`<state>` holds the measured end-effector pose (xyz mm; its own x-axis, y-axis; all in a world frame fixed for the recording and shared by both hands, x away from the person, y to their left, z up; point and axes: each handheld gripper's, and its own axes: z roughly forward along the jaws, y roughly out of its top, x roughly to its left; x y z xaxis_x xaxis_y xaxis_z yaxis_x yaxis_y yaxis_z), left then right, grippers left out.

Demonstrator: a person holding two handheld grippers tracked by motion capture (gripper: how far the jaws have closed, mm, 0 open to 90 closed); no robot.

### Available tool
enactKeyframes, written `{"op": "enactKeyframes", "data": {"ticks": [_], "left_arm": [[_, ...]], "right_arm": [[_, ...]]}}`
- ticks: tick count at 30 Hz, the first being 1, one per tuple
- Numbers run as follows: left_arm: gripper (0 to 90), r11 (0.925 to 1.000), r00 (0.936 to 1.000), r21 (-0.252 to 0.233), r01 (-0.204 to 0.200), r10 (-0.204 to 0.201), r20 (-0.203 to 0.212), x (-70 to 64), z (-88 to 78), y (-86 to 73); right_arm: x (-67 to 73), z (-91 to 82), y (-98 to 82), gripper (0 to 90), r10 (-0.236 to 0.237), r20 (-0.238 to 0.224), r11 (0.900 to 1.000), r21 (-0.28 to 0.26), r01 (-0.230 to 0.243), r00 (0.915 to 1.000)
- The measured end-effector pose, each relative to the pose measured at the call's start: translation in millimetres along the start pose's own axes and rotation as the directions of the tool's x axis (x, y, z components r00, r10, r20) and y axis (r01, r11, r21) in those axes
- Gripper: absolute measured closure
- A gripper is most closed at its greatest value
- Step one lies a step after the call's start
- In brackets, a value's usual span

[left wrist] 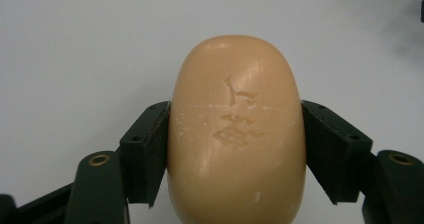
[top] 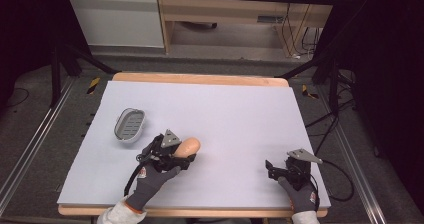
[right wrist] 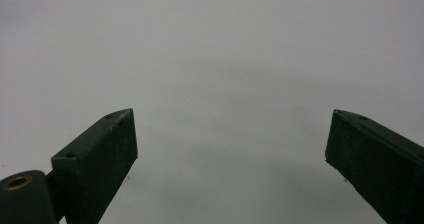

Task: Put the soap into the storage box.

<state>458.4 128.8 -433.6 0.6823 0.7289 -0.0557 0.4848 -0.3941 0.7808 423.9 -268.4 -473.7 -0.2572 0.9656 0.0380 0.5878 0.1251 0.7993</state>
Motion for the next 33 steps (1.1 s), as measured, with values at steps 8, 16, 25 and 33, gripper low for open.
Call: {"op": "enactKeyframes", "data": {"ticks": [8,16,25,33], "left_arm": [[31.4,0.9992,0.9995,-0.032,0.024,-0.025,-0.02,10.2,-15.1,0.1],[31.4,0.997,0.998,-0.062,0.046,-0.049,-0.041,21.1,-29.2,0.3],[31.4,0.9944,0.9954,-0.081,0.067,-0.072,-0.062,30.6,-39.2,-0.8],[31.5,0.9916,0.9916,-0.101,0.081,-0.09,-0.092,40.9,-49.5,-0.1]], "right_arm": [[-0.1,0.0,0.0,6.6,0.0,0.001,1.0,0.0,0.0,1.0],[-0.5,0.0,-0.3,6.6,-0.001,-0.001,1.0,-0.001,0.001,1.0],[-0.3,-0.1,-0.2,6.6,-0.002,0.0,1.0,-0.001,0.002,1.0],[-0.3,-0.1,-0.3,6.6,0.0,-0.002,1.0,0.0,0.0,1.0]]}}
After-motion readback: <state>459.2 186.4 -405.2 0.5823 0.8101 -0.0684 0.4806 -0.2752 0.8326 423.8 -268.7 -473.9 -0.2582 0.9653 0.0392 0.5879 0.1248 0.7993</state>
